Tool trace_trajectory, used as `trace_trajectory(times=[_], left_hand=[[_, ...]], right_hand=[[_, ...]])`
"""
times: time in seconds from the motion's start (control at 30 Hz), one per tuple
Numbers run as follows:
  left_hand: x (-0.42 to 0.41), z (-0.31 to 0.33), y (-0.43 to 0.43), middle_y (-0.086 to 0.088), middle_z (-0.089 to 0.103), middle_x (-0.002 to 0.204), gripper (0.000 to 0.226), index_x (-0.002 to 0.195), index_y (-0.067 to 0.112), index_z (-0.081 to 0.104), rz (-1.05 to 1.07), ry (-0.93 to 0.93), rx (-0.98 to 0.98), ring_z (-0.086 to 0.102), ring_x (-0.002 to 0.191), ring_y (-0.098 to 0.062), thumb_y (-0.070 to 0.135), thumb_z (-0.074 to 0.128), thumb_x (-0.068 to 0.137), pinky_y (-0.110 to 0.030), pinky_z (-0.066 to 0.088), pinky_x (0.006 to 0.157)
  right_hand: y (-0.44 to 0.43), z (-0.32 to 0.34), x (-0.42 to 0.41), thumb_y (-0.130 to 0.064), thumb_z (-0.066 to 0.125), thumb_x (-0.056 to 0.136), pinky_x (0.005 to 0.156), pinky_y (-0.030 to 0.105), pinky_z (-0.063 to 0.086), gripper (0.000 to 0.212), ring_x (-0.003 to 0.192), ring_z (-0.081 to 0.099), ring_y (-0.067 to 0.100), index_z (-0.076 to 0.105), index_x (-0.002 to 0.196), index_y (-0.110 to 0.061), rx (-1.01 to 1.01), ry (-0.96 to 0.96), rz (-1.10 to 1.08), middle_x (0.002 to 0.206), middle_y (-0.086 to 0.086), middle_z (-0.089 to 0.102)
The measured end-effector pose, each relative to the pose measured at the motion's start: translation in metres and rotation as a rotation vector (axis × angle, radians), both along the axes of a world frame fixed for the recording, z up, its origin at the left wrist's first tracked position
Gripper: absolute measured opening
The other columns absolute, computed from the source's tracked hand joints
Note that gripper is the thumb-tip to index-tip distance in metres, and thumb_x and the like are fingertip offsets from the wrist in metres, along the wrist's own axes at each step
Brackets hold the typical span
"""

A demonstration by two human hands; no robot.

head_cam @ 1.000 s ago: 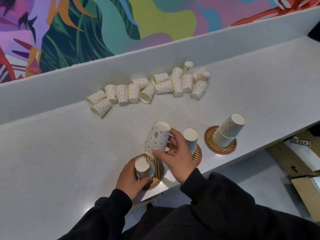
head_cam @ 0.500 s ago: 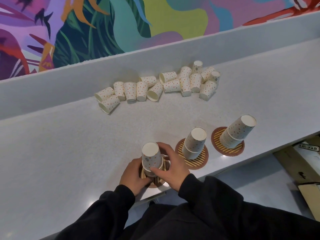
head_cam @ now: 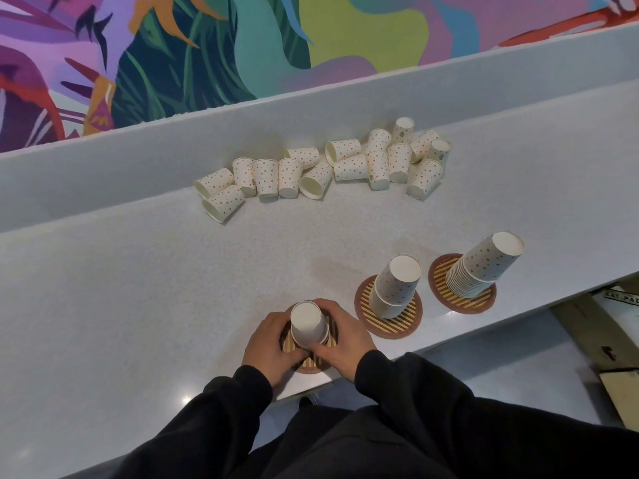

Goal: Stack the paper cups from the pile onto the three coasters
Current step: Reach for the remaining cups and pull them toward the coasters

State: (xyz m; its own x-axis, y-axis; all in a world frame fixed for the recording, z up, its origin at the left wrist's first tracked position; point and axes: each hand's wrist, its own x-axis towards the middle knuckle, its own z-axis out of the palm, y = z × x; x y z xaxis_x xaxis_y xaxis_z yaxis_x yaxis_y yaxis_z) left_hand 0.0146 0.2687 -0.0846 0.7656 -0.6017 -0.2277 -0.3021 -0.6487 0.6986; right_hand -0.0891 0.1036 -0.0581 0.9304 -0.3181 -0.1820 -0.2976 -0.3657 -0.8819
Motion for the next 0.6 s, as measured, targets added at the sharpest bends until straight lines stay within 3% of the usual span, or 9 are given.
trace_trajectory(times=[0.13,0.27,0.4,0.6], left_hand=[[0.001,0.000,0.000,0.017,0.059,0.118,0.067,0.125,0.041,0.056,-0.001,0.005,-0.020,0.058,0.105,-0.004,0.050,0.082,0.064,-0.014,0.042,0.086],[0.002,0.001,0.001,0.021,0.059,0.116,0.066,0.121,0.047,0.053,0.004,0.003,-0.032,0.056,0.102,0.005,0.050,0.086,0.065,-0.016,0.045,0.087],[0.004,0.001,0.001,0.024,0.057,0.116,0.069,0.122,0.045,0.052,0.003,0.018,-0.032,0.053,0.101,0.010,0.041,0.091,0.065,-0.010,0.041,0.087],[0.007,-0.002,0.003,0.025,0.058,0.117,0.070,0.124,0.044,0.053,0.009,0.044,-0.026,0.054,0.104,0.011,0.043,0.090,0.064,-0.006,0.039,0.083]], right_hand=[[0.000,-0.004,0.002,-0.036,0.084,0.079,0.104,0.020,0.048,0.069,0.123,0.056,-0.004,0.049,0.137,-0.044,-0.008,0.027,0.006,0.131,-0.025,0.061],[-0.004,-0.005,0.002,-0.028,0.083,0.077,0.106,0.016,0.044,0.075,0.123,0.051,-0.010,0.045,0.137,-0.051,-0.029,0.088,0.043,0.131,-0.035,0.055],[-0.007,-0.002,0.001,-0.021,0.082,0.080,0.098,-0.002,0.032,0.082,0.116,0.042,-0.027,0.035,0.131,-0.066,-0.047,0.122,0.079,0.123,-0.052,0.043],[-0.004,0.008,0.005,-0.026,0.081,0.084,0.090,-0.003,0.030,0.073,0.110,0.044,-0.020,0.038,0.131,-0.060,-0.044,0.130,0.079,0.120,-0.044,0.044]])
